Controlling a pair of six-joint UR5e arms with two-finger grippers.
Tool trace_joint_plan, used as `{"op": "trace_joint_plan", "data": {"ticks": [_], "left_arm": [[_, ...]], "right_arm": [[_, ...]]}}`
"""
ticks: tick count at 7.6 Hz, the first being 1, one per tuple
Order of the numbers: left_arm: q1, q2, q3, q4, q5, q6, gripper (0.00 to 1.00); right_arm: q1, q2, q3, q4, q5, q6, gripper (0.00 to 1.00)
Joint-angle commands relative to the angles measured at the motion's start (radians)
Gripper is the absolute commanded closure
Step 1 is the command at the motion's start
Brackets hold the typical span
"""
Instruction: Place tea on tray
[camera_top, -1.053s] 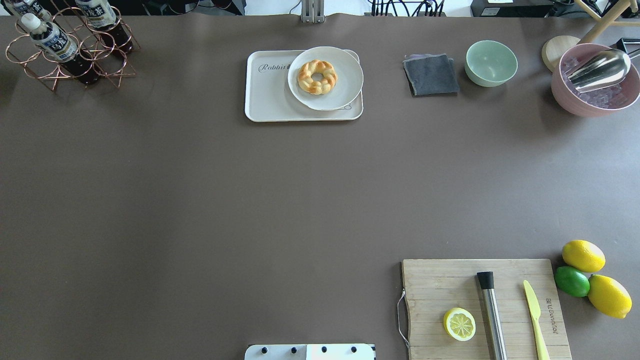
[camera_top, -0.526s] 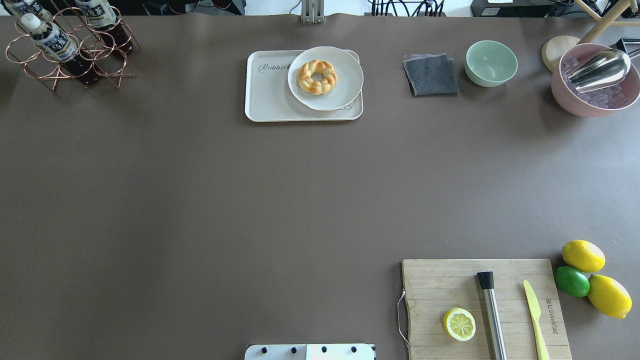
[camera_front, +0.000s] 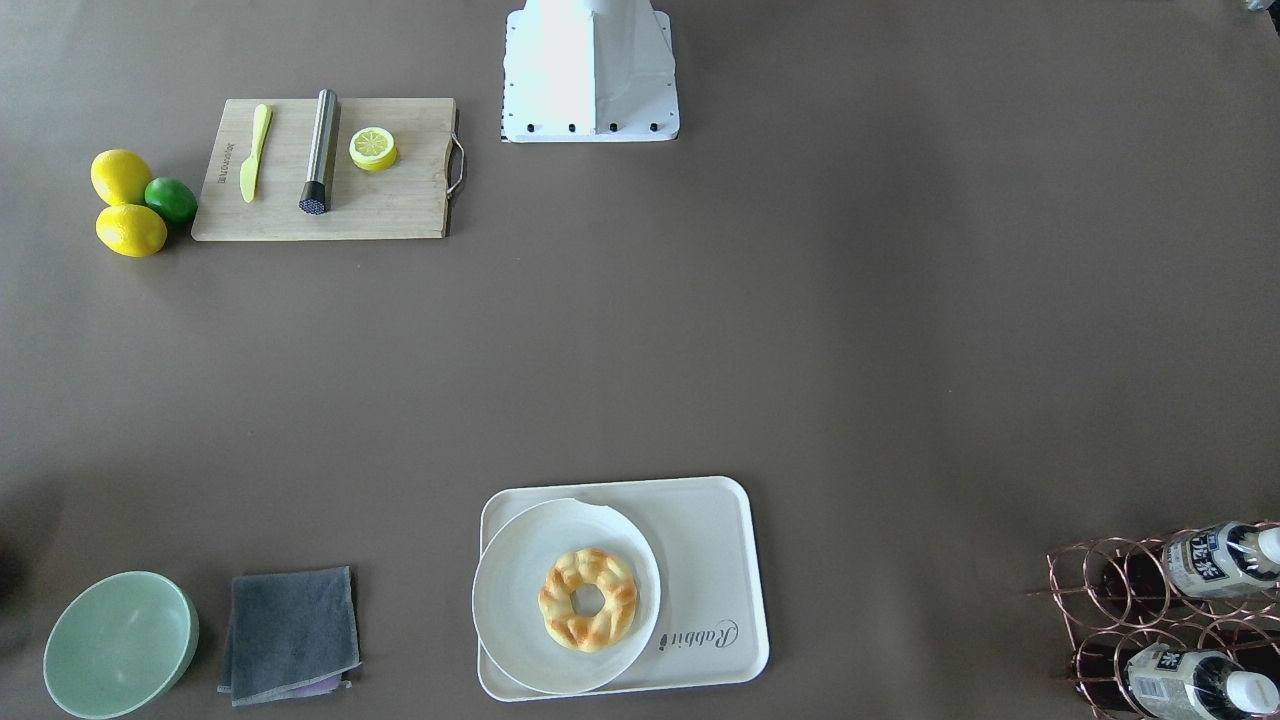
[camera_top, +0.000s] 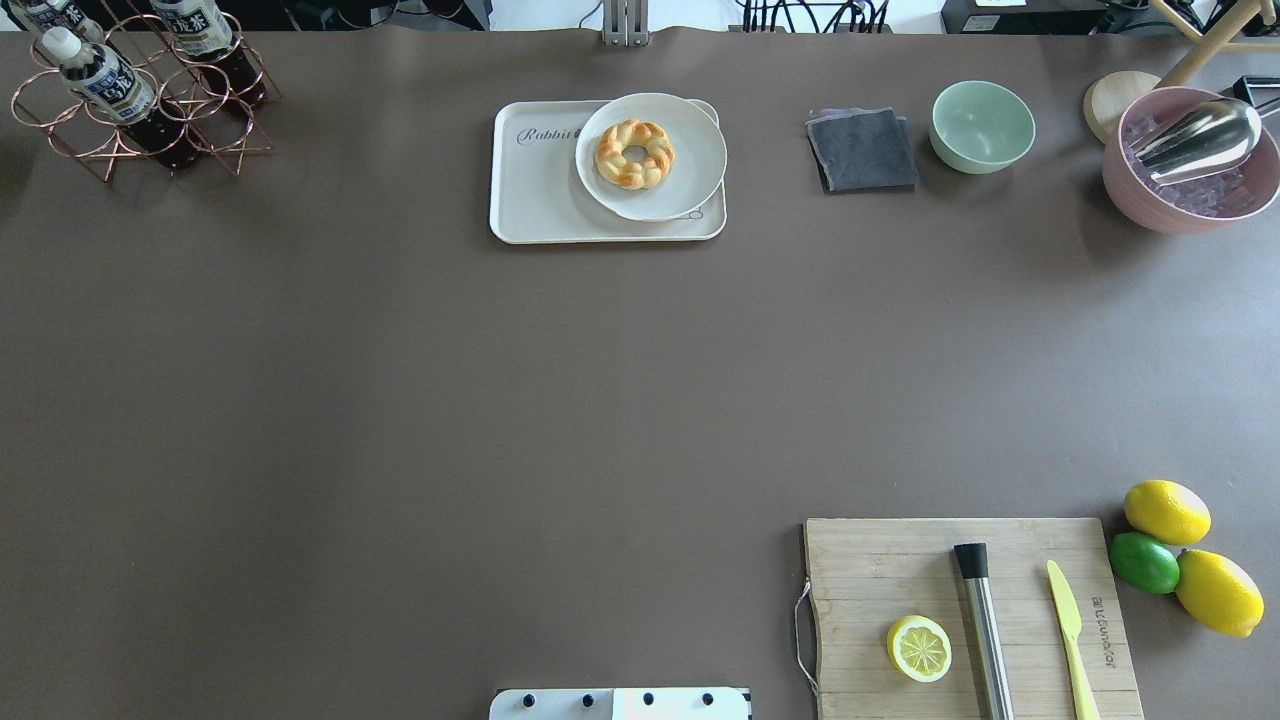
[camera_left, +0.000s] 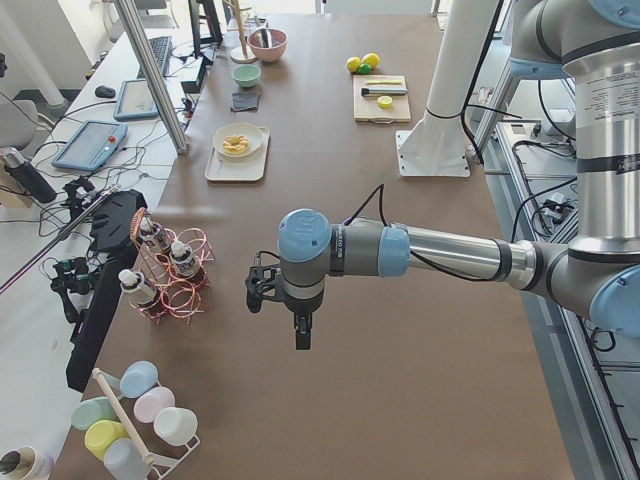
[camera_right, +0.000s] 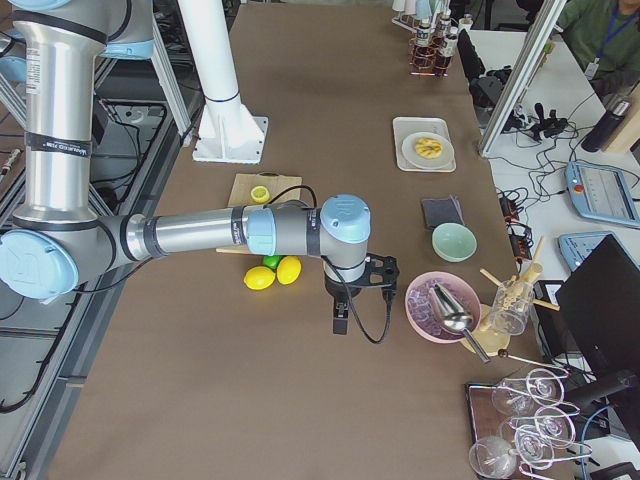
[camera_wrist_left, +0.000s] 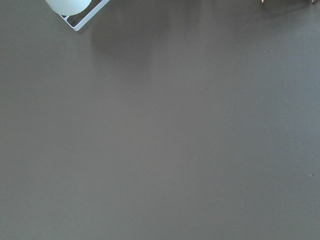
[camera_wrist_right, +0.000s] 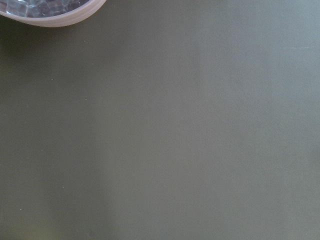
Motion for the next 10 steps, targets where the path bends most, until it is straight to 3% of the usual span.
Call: {"op": "trace_joint_plan", "data": {"ticks": [1, 2, 3, 6, 8, 10], "left_arm": [[-0.009, 0.053, 0.059, -0.317, -0.083, 0.004, 0.01], [-0.009, 0.066, 0.102, -0.518, -0.080, 0.004, 0.01], [-0.008, 0.058, 0.148, -0.572, -0.082, 0.005, 0.01], [-0.003, -0.009, 0.144, -0.560, -0.082, -0.007, 0.01], [0.020, -0.074, 0.145, -0.566, -0.080, -0.010, 0.00], [0.138, -0.184, 0.148, -0.578, -0.026, -0.208, 0.01]], "right_arm": [[0.033, 0.012, -0.012, 0.036, 0.076, -0.002, 0.00], [0.051, 0.003, -0.006, 0.048, 0.093, -0.026, 0.00], [0.052, -0.006, -0.017, 0.064, 0.089, -0.085, 0.00], [0.052, -0.005, -0.011, 0.074, 0.093, -0.115, 0.00], [0.052, -0.003, -0.020, 0.177, 0.096, -0.103, 0.00], [0.047, 0.015, -0.018, 0.185, 0.095, -0.103, 0.00]]}}
